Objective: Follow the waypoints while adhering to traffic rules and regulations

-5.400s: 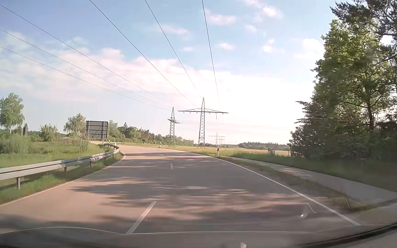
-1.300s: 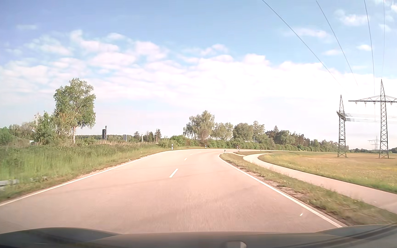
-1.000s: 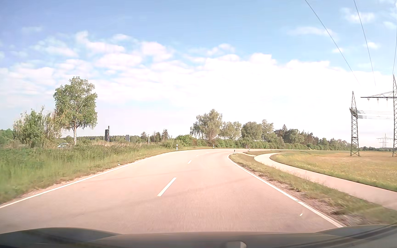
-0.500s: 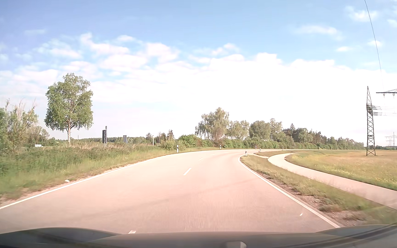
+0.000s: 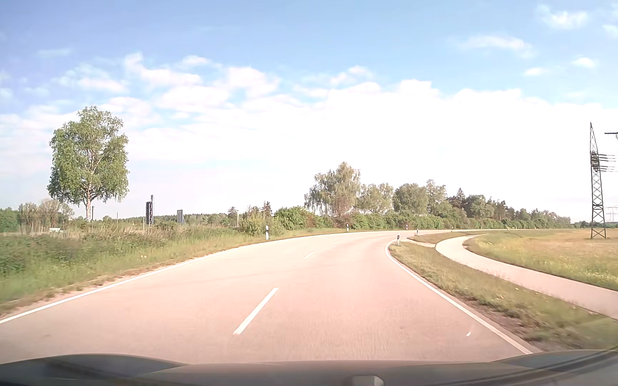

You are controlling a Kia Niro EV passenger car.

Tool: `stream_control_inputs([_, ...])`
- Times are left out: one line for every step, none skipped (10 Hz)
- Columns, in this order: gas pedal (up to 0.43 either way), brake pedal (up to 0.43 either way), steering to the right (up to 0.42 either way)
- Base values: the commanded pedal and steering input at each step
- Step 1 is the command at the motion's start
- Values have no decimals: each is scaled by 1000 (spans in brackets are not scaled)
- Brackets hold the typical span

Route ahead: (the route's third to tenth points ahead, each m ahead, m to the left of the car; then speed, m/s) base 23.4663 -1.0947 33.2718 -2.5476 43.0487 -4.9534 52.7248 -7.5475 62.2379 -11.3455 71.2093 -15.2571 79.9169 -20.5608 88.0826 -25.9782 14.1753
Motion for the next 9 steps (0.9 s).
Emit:
stream_control_inputs([228,0,5])
stream_control_inputs([228,0,8])
stream_control_inputs([228,0,12])
stream_control_inputs([228,0,18])
stream_control_inputs([228,0,23])
stream_control_inputs([228,0,25])
stream_control_inputs([228,0,25])
stream_control_inputs([228,0,25])
stream_control_inputs([220,0,25])
